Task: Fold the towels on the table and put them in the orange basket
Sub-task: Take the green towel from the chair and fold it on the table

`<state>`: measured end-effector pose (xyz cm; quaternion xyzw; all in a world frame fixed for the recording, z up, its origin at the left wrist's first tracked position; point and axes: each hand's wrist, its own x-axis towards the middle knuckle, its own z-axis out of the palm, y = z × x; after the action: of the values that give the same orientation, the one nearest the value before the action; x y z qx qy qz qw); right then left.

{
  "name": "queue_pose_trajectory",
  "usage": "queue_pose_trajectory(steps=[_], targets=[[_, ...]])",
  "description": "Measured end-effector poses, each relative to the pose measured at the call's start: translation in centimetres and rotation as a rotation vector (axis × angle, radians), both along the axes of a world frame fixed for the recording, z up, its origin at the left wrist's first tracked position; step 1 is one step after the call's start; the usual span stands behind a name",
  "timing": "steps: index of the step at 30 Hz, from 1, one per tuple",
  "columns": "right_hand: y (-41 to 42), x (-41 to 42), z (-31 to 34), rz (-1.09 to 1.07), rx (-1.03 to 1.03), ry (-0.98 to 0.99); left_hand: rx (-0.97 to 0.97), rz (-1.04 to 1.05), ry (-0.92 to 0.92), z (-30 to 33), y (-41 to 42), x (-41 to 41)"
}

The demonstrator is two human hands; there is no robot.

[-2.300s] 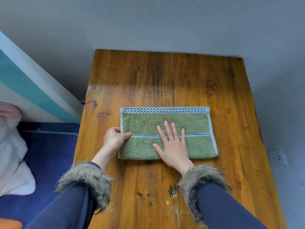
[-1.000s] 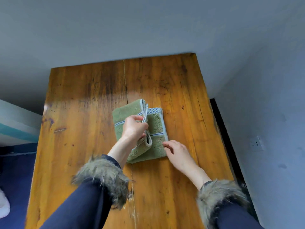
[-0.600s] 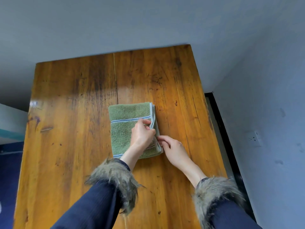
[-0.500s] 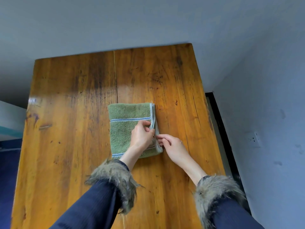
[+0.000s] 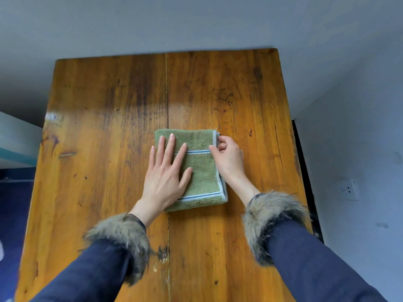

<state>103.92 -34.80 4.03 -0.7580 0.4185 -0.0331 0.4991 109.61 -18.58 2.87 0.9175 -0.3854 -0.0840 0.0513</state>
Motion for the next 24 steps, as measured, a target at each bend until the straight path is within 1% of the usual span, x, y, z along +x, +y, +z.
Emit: queue_pose_trajectory(steps=[4,6,7,9,10,11,13,16,19,21,24], targets=[[-0.3,0.5,-0.7,-0.092,-0.023,0.016,0.054,0.054,-0.002,-1.6,-1.1,0.0],[0.5,-0.2,-0.5,-0.118,-0.179,-0.018,0.046,0.056,-0.018,-1.9,-1.0,-0.2],[1.3,-0.8,-0.4,-0.086,-0.309,-0.072,0.042,0.055,-0.022,-1.9,-0.9,-0.2],[3.6,-1.9,-0.2,0.105,-0.559,-0.152,0.042,0.056,-0.030,-2.0,-0.8,-0.2],[4.6,-2.6,-0.5,0.225,-0.644,-0.153,0.042,0.057,-0.029,-2.1,-0.8,-0.2],[5.3,-3.3,-1.0,0.338,-0.685,-0.128,0.033,0.058,-0.025,-2.1,-0.8,-0.2],[5.6,-5.0,-2.1,0.478,-0.674,-0.014,-0.008,0.054,-0.008,-2.1,-0.8,-0.2],[4.4,-6.6,-3.5,0.570,-0.651,0.120,-0.041,0.035,0.000,-2.1,-0.6,-0.1],[3.7,-6.6,-3.5,0.639,-0.674,0.157,-0.032,0.036,-0.002,-1.9,-0.7,-0.1],[3.8,-6.5,-3.1,0.641,-0.682,0.160,-0.043,0.032,0.016,-1.6,-0.7,-0.1],[3.8,-5.9,-2.4,0.611,-0.684,0.109,-0.168,0.001,0.024,-1.0,-0.5,0.3]])
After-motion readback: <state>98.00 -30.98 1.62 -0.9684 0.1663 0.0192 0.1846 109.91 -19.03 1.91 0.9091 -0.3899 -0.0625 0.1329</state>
